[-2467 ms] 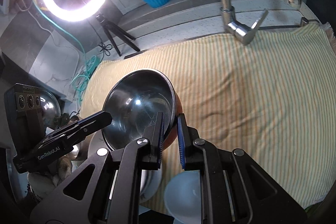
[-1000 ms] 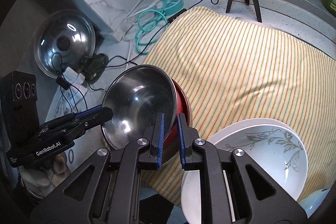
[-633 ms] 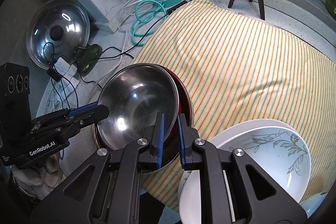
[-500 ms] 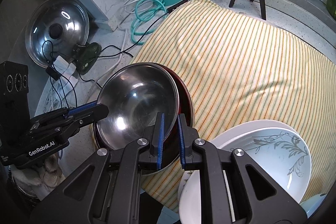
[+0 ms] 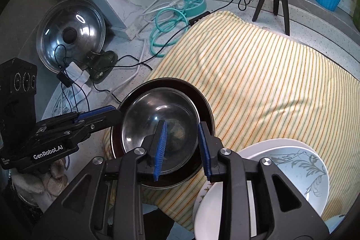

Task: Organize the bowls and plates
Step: 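Lower the red bowl to nest with the silver bowl and open both grippers, then move both grippers toward the small white bowl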

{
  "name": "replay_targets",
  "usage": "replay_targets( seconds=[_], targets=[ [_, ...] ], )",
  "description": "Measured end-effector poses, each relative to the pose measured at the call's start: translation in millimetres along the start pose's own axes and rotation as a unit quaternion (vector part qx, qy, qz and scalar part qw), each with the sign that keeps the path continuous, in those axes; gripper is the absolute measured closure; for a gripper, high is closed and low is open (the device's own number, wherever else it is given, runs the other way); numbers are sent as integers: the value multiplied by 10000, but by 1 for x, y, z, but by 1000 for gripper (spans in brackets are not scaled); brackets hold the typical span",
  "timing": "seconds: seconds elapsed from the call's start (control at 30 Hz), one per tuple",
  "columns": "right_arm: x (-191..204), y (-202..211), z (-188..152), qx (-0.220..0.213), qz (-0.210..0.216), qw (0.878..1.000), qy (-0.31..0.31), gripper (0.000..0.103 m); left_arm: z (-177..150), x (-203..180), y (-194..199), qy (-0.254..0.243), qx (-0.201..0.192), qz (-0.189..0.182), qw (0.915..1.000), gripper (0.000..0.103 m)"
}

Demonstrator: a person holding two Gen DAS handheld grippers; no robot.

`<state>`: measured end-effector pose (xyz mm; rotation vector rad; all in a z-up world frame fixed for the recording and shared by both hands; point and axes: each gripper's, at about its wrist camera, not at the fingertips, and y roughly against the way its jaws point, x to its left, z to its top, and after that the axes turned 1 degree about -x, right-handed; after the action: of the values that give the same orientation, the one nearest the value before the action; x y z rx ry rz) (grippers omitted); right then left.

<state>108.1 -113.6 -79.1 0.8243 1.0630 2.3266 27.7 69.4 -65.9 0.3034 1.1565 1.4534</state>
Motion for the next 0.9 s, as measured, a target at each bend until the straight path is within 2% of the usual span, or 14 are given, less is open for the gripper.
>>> replay_targets(
  seconds=[0.1, 0.2, 0.23, 0.33, 0.4, 0.47, 0.53, 0.7, 0.73, 0.83, 0.9],
  targets=[
    [-3, 10, -1, -61, 36, 10000, -47, 73, 1, -5, 2, -23, -6, -44, 10000, 84],
    [-9, 21, -3, -122, 35, 9999, -117, 58, 1, -12, 4, -58, -28, -80, 9999, 84],
    [-12, 26, -5, -167, 30, 9997, -151, 56, 0, -15, 4, -69, -29, -116, 9999, 84],
    [-21, 41, -10, -252, -9, 9994, -233, 56, -2, -27, 4, -162, -9, -190, 9997, 73],
    [-28, 51, -15, -301, -43, 9991, -307, 56, -4, -37, 3, -260, 3, -240, 9994, 73],
    [-39, 63, -21, -361, -91, 9984, -422, 50, -6, -48, 2, -351, 30, -320, 9989, 72],
    [-51, 76, -27, -449, -165, 9973, -564, 33, -8, -58, 1, -376, 44, -415, 9984, 67],
    [-79, 106, -45, -591, -433, 9940, -811, 24, -15, -89, -4, -600, 139, -659, 9959, 65],
    [-87, 113, -50, -626, -472, 9929, -899, 21, -17, -97, -6, -673, 181, -702, 9951, 63],
    [-108, 130, -63, -708, -602, 9891, -1143, 21, -23, -117, -12, -824, 266, -791, 9931, 47],
    [-122, 142, -75, -751, -711, 9859, -1318, 21, -28, -130, -18, -925, 390, -860, 9912, 45]
  ],
)
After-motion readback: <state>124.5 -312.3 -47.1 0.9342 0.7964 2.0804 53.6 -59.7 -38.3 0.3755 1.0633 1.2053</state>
